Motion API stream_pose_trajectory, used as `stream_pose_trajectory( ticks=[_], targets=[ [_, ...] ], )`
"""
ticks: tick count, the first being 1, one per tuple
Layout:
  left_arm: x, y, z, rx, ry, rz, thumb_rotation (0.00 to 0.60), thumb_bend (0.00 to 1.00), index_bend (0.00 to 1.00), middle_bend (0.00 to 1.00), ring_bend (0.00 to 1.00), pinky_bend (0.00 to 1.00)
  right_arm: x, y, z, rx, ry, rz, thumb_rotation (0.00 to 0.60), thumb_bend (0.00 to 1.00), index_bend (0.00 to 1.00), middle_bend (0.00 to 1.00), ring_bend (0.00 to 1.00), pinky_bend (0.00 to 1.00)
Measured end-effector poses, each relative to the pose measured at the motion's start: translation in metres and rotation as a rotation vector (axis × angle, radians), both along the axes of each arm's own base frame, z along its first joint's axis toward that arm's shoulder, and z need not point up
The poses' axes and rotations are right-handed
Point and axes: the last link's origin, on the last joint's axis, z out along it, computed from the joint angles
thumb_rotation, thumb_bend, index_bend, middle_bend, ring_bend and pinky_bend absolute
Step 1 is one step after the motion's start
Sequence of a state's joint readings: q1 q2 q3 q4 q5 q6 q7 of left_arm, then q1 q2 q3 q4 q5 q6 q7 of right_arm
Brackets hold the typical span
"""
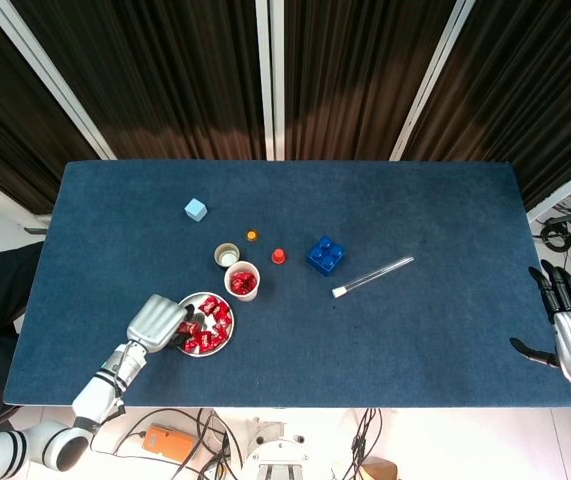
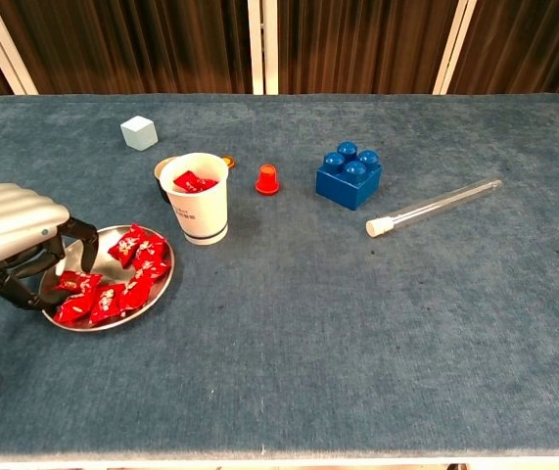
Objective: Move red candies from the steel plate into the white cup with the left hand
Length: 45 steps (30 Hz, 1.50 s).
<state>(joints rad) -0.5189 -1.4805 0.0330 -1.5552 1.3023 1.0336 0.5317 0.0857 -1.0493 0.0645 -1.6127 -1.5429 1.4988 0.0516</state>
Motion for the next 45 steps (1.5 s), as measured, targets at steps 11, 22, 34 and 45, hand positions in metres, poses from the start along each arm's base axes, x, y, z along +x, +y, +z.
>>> stream_pose_trajectory(
  ticks=[11, 22, 34, 45],
  targets=[
    [0.005, 0.001, 0.004, -0.012, -0.079, 0.014, 0.6, 0.4, 0.58, 0.84, 0.78, 0.75, -0.001, 0.001, 0.001, -0.004, -0.004, -0.002, 0.6, 0.19, 0.0, 0.03, 0.0, 0.15],
    [0.054, 0.033, 0.048, 0.122, -0.277, -0.058, 0.6, 0.38, 0.58, 0.84, 0.78, 0.75, -0.002, 0.003, 0.0, -0.007, -0.01, 0.001, 0.6, 0.19, 0.0, 0.03, 0.0, 0.15],
    [0.105, 0.073, 0.026, 0.054, -0.302, -0.086, 0.6, 0.37, 0.58, 0.83, 0.77, 0.75, -0.006, 0.005, 0.003, -0.013, -0.017, -0.007, 0.6, 0.19, 0.0, 0.03, 0.0, 0.15],
    [0.104, 0.08, 0.017, 0.085, -0.219, -0.059, 0.6, 0.17, 0.38, 0.83, 0.77, 0.75, -0.008, 0.006, 0.004, -0.016, -0.02, -0.01, 0.6, 0.19, 0.0, 0.03, 0.0, 0.15]
  ],
)
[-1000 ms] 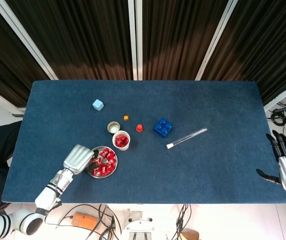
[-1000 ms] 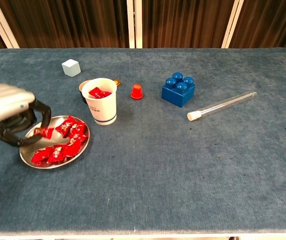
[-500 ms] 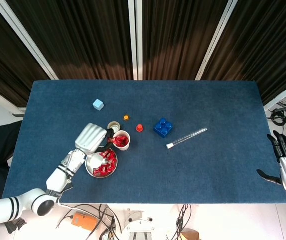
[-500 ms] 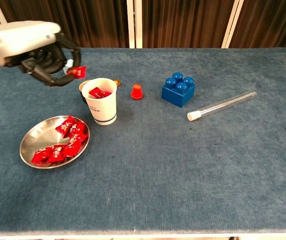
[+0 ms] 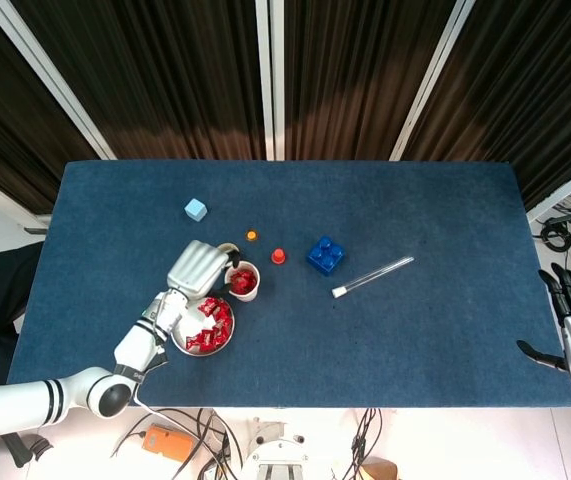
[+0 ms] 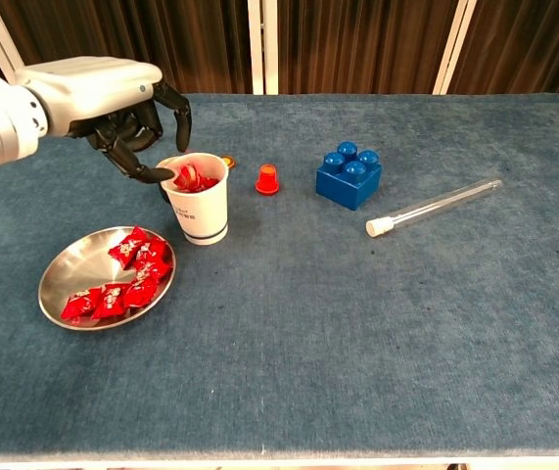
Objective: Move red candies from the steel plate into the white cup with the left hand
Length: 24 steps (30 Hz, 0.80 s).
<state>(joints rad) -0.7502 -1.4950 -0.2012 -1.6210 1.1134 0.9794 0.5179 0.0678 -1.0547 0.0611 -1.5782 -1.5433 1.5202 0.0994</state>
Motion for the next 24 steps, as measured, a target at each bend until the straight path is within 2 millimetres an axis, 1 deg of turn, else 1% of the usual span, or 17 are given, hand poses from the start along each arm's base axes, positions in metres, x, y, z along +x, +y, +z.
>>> stream_pose_trajectory(
  ticks=[2, 6, 10, 12, 14, 16, 19, 24],
  targets=[
    [-0.003, -0.002, 0.004, 0.015, 0.003, 0.006, 0.6, 0.16, 0.36, 0.83, 0.77, 0.75, 0.002, -0.001, -0.001, 0.003, 0.0, 0.006, 0.6, 0.19, 0.0, 0.03, 0.0, 0.15],
    [-0.012, -0.008, 0.015, 0.035, -0.026, 0.024, 0.6, 0.16, 0.36, 0.83, 0.76, 0.75, 0.002, -0.001, -0.001, 0.002, 0.0, 0.009, 0.6, 0.19, 0.0, 0.03, 0.0, 0.15],
    [-0.031, -0.021, 0.033, 0.089, -0.073, 0.046, 0.6, 0.16, 0.36, 0.83, 0.76, 0.75, 0.002, -0.002, 0.0, 0.001, 0.001, 0.009, 0.6, 0.19, 0.0, 0.03, 0.0, 0.15],
    [-0.042, -0.03, 0.04, 0.108, -0.09, 0.055, 0.6, 0.16, 0.38, 0.83, 0.76, 0.75, 0.003, -0.003, 0.0, 0.001, 0.002, 0.014, 0.6, 0.19, 0.0, 0.03, 0.0, 0.15],
    [-0.055, -0.042, 0.046, 0.116, -0.098, 0.063, 0.6, 0.17, 0.42, 0.83, 0.76, 0.75, 0.004, -0.004, 0.0, 0.003, 0.002, 0.019, 0.6, 0.19, 0.0, 0.03, 0.0, 0.15],
    [-0.064, -0.053, 0.046, 0.102, -0.091, 0.061, 0.6, 0.18, 0.43, 0.83, 0.76, 0.75, 0.005, -0.005, -0.002, 0.009, 0.001, 0.024, 0.6, 0.19, 0.0, 0.03, 0.0, 0.15],
    [-0.07, -0.063, 0.039, 0.066, -0.072, 0.052, 0.6, 0.2, 0.44, 0.83, 0.76, 0.75, 0.007, -0.006, -0.004, 0.016, 0.002, 0.03, 0.6, 0.19, 0.0, 0.03, 0.0, 0.15],
    [-0.071, -0.067, 0.02, 0.009, -0.057, 0.039, 0.6, 0.2, 0.44, 0.83, 0.76, 0.75, 0.008, -0.005, -0.004, 0.015, 0.003, 0.031, 0.6, 0.19, 0.0, 0.03, 0.0, 0.15]
  ],
)
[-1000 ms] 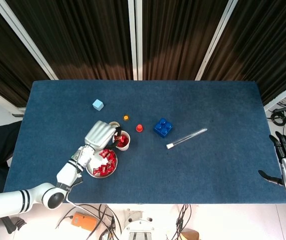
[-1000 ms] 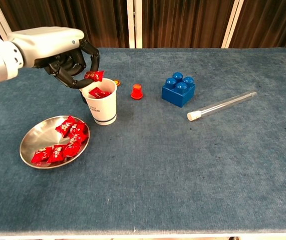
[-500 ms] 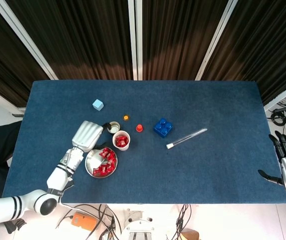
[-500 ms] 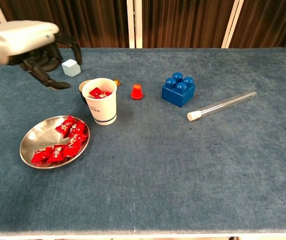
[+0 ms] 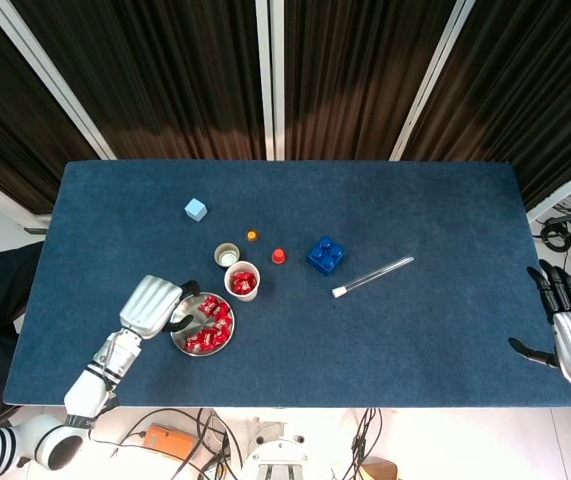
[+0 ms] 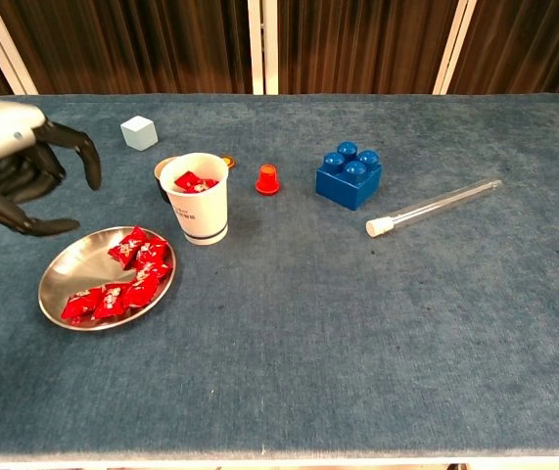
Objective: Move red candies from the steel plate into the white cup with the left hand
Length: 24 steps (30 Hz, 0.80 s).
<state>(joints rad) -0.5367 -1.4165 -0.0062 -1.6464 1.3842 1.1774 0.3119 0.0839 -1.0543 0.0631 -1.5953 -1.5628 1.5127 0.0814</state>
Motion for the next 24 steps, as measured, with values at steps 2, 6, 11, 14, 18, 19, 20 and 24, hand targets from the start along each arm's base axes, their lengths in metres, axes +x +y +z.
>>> stream_pose_trajectory(
  ticks=[2, 6, 11, 14, 18, 19, 20, 24],
  targets=[
    [0.001, 0.001, -0.01, -0.023, -0.001, -0.006, 0.6, 0.21, 0.44, 0.83, 0.76, 0.75, 0.0, 0.001, 0.001, -0.004, 0.001, -0.003, 0.6, 0.19, 0.0, 0.03, 0.0, 0.15],
    [0.005, 0.004, -0.025, -0.063, 0.002, -0.012, 0.6, 0.21, 0.44, 0.83, 0.76, 0.75, -0.001, 0.004, 0.003, -0.009, 0.002, -0.009, 0.6, 0.19, 0.0, 0.03, 0.0, 0.15],
    [0.008, 0.014, -0.038, -0.084, 0.0, 0.017, 0.6, 0.22, 0.44, 0.83, 0.76, 0.75, -0.003, 0.005, 0.004, -0.013, 0.001, -0.016, 0.6, 0.19, 0.0, 0.03, 0.0, 0.15],
    [0.007, 0.018, -0.042, -0.094, 0.006, 0.04, 0.6, 0.22, 0.44, 0.83, 0.76, 0.75, -0.004, 0.005, 0.003, -0.012, 0.0, -0.018, 0.6, 0.19, 0.0, 0.03, 0.0, 0.15],
    [0.008, 0.022, -0.048, -0.111, 0.011, 0.065, 0.6, 0.22, 0.44, 0.83, 0.76, 0.75, -0.004, 0.005, 0.003, -0.011, -0.001, -0.019, 0.6, 0.19, 0.0, 0.03, 0.0, 0.15],
    [0.009, 0.023, -0.05, -0.116, 0.012, 0.067, 0.6, 0.22, 0.44, 0.83, 0.76, 0.75, -0.004, 0.004, 0.003, -0.011, 0.0, -0.02, 0.6, 0.19, 0.0, 0.03, 0.0, 0.15],
    [0.01, 0.024, -0.052, -0.119, 0.014, 0.066, 0.6, 0.22, 0.44, 0.83, 0.76, 0.75, -0.004, 0.004, 0.003, -0.011, 0.0, -0.02, 0.6, 0.19, 0.0, 0.03, 0.0, 0.15],
    [0.013, 0.025, -0.057, -0.132, 0.02, 0.067, 0.6, 0.22, 0.44, 0.83, 0.76, 0.75, -0.005, 0.004, 0.003, -0.01, 0.0, -0.022, 0.6, 0.19, 0.0, 0.03, 0.0, 0.15]
  ],
)
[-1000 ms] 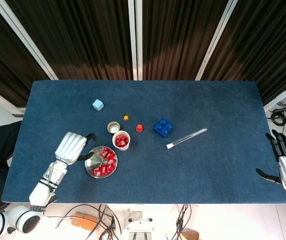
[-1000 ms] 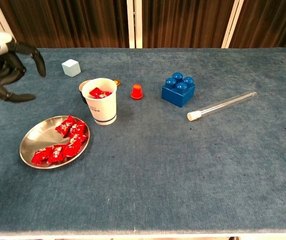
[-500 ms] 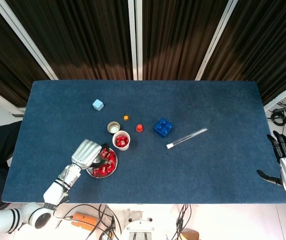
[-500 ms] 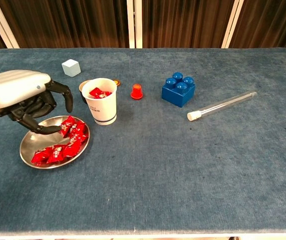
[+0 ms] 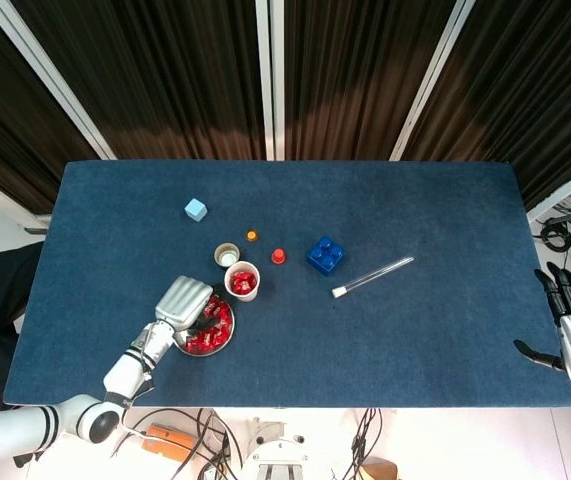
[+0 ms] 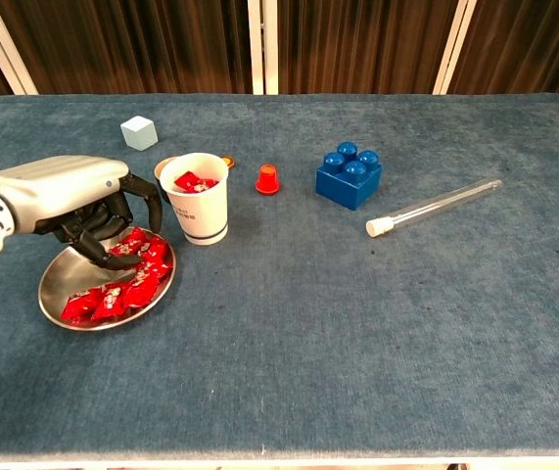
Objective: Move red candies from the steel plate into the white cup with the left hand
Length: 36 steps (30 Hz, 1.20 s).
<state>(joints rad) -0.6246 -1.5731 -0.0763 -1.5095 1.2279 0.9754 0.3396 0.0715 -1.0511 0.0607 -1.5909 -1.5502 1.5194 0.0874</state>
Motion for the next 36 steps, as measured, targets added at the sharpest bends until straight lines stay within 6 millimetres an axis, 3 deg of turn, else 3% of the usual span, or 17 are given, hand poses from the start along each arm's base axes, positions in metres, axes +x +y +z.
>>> stream_pose_trajectory(
  ticks=[16, 27, 36],
  targets=[
    [-0.003, 0.003, -0.006, -0.008, 0.047, 0.004, 0.6, 0.23, 0.46, 0.83, 0.76, 0.75, -0.001, 0.0, -0.001, 0.003, 0.0, -0.008, 0.6, 0.19, 0.0, 0.03, 0.0, 0.15],
    [-0.007, 0.002, -0.01, -0.025, 0.038, 0.013, 0.6, 0.37, 0.56, 0.83, 0.76, 0.75, -0.001, -0.002, -0.001, 0.005, 0.0, -0.012, 0.6, 0.19, 0.0, 0.03, 0.0, 0.15],
    [-0.013, 0.002, 0.001, -0.012, 0.013, 0.031, 0.6, 0.4, 0.58, 0.83, 0.77, 0.75, 0.001, -0.004, -0.002, 0.007, 0.0, -0.005, 0.6, 0.19, 0.0, 0.03, 0.0, 0.15]
  ],
)
